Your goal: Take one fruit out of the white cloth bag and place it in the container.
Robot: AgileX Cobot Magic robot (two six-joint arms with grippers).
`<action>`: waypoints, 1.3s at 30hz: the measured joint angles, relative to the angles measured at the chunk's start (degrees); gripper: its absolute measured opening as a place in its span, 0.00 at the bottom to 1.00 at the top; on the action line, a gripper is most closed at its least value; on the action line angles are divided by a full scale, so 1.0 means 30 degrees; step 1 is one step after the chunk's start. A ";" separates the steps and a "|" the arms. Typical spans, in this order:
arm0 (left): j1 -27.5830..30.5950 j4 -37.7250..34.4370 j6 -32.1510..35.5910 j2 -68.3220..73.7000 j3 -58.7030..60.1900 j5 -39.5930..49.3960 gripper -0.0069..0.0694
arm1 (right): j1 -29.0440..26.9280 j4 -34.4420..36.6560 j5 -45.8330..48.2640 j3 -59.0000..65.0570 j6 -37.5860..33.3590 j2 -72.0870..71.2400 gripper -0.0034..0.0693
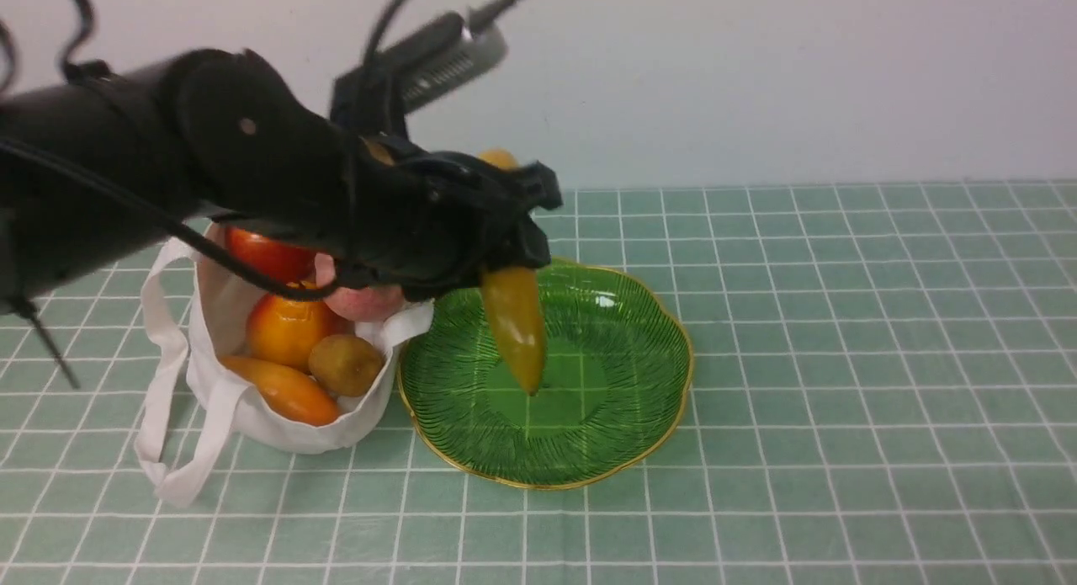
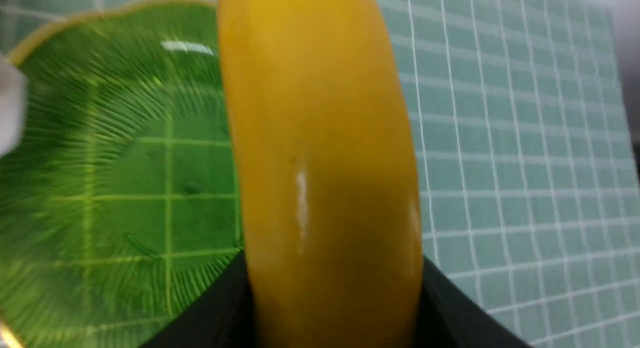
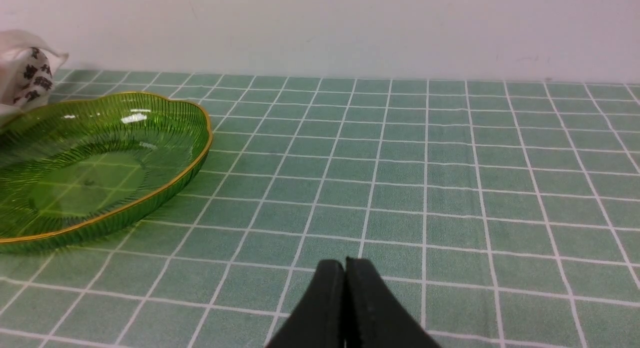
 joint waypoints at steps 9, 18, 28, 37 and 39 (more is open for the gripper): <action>-0.0151 -0.5135 0.4556 0.3829 0.0000 -0.3097 0.53 | 0.0000 0.0000 0.0000 0.0000 0.0000 0.0000 0.03; -0.0151 -1.0611 1.0365 0.5729 0.0000 -0.4209 0.86 | 0.0000 0.0000 0.0000 0.0000 0.0000 0.0000 0.03; 0.1336 -1.3457 1.6690 0.3518 -0.0920 -0.1405 0.73 | 0.0000 0.0000 0.0000 0.0000 0.0000 0.0000 0.03; 0.6922 -0.6944 1.6804 -0.2388 -0.1839 0.6807 0.13 | 0.0000 0.0000 0.0000 0.0000 0.0000 0.0000 0.03; 0.8427 -0.5653 1.6242 -0.3727 -0.1839 0.8662 0.09 | 0.0000 0.0000 0.0000 0.0000 0.0000 0.0000 0.03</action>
